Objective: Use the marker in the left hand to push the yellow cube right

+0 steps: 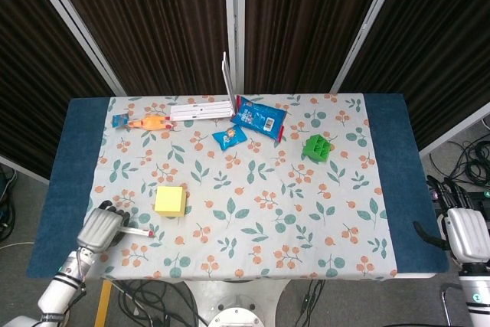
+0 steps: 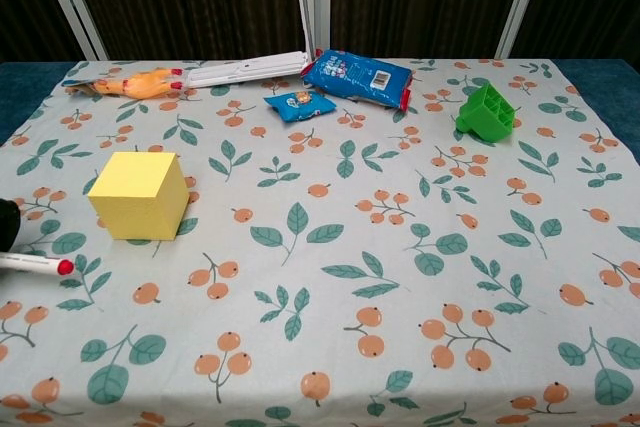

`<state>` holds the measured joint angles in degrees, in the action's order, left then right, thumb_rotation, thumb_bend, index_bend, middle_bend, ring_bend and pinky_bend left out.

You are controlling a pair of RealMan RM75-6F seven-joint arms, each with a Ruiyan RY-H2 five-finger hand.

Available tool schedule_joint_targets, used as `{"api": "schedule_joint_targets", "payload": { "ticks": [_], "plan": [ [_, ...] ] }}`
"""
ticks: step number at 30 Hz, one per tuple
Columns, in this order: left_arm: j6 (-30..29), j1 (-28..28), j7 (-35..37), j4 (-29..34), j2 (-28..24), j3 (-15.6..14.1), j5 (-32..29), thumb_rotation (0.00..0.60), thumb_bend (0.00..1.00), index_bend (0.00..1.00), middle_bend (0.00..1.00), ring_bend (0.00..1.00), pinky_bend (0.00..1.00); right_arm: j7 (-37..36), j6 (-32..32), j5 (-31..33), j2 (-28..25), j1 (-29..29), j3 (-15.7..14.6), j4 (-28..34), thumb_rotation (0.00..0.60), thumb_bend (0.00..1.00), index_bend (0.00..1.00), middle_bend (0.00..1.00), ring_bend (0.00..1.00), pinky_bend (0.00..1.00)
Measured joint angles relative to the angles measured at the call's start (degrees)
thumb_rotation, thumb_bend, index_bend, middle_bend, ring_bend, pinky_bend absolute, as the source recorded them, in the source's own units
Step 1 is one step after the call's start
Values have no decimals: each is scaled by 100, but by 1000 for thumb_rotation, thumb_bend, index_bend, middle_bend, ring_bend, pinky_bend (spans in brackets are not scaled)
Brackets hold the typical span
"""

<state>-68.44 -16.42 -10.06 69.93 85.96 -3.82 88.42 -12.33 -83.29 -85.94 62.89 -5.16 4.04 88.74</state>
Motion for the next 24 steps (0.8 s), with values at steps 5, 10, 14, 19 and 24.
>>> {"api": "schedule_joint_targets", "payload": {
  "ticks": [5,10,14,19,24],
  "plan": [
    [-162,-1,533,-297,2,62,52,600,431,683,711,508,500,-25,-31,-6,-29,7,11,6,600,174,0,166,0,89],
    [20,-88,615,-609,1,246,-193,600,431,683,711,509,502,-19,-77,-23,-63,7,34,28,600,173,0,167,0,89],
    [320,-229,599,-734,47,453,-491,600,432,683,712,509,502,-13,-92,-19,-66,14,37,38,600,174,0,167,0,89],
    [634,-484,494,-814,187,630,-679,600,432,684,712,509,502,-5,-114,-19,-80,32,31,47,600,174,0,170,0,89],
    [784,-640,350,-785,267,634,-674,600,432,684,712,509,502,-47,-108,11,-98,45,34,47,600,173,0,174,0,89]
  ]
}}
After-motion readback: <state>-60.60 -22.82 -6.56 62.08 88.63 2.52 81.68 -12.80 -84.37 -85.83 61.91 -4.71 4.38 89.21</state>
